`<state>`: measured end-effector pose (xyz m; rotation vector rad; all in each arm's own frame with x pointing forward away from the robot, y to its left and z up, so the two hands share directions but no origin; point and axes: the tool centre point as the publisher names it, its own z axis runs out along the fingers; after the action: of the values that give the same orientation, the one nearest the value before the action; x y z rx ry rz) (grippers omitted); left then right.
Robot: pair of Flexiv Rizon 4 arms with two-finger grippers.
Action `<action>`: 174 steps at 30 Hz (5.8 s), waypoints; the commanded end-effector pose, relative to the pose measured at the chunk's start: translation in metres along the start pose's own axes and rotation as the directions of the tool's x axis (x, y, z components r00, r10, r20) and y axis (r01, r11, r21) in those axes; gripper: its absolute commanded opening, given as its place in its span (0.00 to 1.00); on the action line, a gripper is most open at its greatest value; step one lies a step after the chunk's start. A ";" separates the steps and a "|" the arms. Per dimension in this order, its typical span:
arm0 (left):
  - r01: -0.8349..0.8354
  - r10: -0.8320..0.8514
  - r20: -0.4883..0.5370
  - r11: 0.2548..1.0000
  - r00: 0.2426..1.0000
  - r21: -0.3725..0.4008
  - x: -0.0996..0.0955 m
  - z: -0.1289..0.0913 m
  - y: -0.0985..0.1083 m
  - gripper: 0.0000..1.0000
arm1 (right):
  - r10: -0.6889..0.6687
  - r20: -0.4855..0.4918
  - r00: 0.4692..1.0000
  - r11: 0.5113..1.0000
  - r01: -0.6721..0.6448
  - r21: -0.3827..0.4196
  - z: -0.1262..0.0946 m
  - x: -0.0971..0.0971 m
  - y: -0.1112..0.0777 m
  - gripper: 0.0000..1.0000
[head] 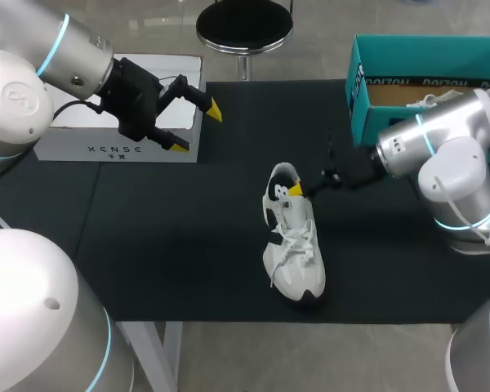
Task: Take the shoe out of the shoebox, open the shoe tongue, remove and reinsert the insole, then place the shoe into the shoebox
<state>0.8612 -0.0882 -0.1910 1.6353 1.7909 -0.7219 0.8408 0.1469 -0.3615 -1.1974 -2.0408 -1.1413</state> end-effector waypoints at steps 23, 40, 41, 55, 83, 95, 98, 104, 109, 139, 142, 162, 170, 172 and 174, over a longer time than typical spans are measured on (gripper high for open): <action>-0.001 0.001 -0.002 1.000 1.000 -0.001 0.000 0.000 0.000 1.00 | -0.074 0.065 0.995 0.996 0.077 -0.050 -0.025 0.005 0.020 1.00; -0.001 0.001 -0.002 1.000 1.000 -0.001 0.000 0.000 0.000 1.00 | -0.089 0.230 0.969 0.994 0.101 -0.041 -0.050 0.017 0.039 1.00; -0.001 0.001 -0.002 1.000 1.000 -0.001 0.000 0.000 0.000 1.00 | -0.065 0.289 0.955 0.997 0.074 -0.020 -0.055 0.018 0.040 1.00; -0.001 0.001 -0.002 1.000 1.000 -0.001 0.000 0.000 0.000 1.00 | -0.012 0.678 0.735 0.991 -0.081 0.105 -0.097 0.064 0.047 0.31; -0.001 0.001 -0.002 1.000 1.000 -0.001 0.000 0.000 0.000 1.00 | -0.003 0.810 0.587 0.968 -0.202 0.150 -0.043 0.085 0.030 0.00; -0.001 0.001 -0.002 1.000 1.000 -0.001 0.000 0.000 0.000 1.00 | 0.017 0.782 0.623 0.964 -0.217 0.152 -0.021 0.060 0.023 0.00; -0.001 0.001 -0.002 1.000 1.000 -0.001 0.000 0.000 0.000 1.00 | 0.012 0.773 0.635 0.962 -0.217 0.164 -0.010 0.055 0.025 0.00; -0.001 0.001 -0.002 1.000 1.000 -0.001 0.000 0.000 0.000 1.00 | 0.015 0.757 0.654 0.958 -0.225 0.176 0.008 0.042 0.024 0.00; -0.001 0.001 -0.002 1.000 1.000 -0.001 0.000 0.000 0.000 1.00 | 0.021 0.751 0.660 0.955 -0.236 0.181 0.012 0.028 0.019 0.00; -0.001 0.001 -0.002 1.000 1.000 -0.001 0.000 0.000 0.000 1.00 | -0.018 0.781 0.624 0.961 -0.206 0.187 -0.005 0.002 0.032 0.00; -0.001 0.001 -0.002 1.000 1.000 -0.001 0.000 0.000 0.000 1.00 | -0.027 0.786 0.618 0.958 -0.208 0.197 -0.001 -0.005 0.031 0.00; -0.001 0.001 -0.002 1.000 1.000 -0.001 0.000 0.000 0.000 1.00 | -0.046 0.788 0.613 0.959 -0.194 0.206 0.003 -0.013 0.025 0.00; -0.001 0.001 -0.002 1.000 1.000 -0.001 0.000 0.000 0.000 1.00 | -0.065 0.802 0.594 0.964 -0.170 0.205 -0.012 -0.009 0.031 0.00; -0.001 0.001 -0.002 1.000 1.000 -0.001 0.000 0.000 0.000 1.00 | -0.067 0.800 0.597 0.964 -0.168 0.206 -0.010 -0.013 0.030 0.00; -0.001 0.001 -0.002 1.000 1.000 -0.001 0.000 0.000 0.000 1.00 | -0.067 0.794 0.604 0.963 -0.169 0.209 -0.005 -0.017 0.028 0.00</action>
<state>0.8612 -0.0881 -0.1909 1.6354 1.7910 -0.7218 0.8736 0.1417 -0.3514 -1.8235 -2.6481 -0.2088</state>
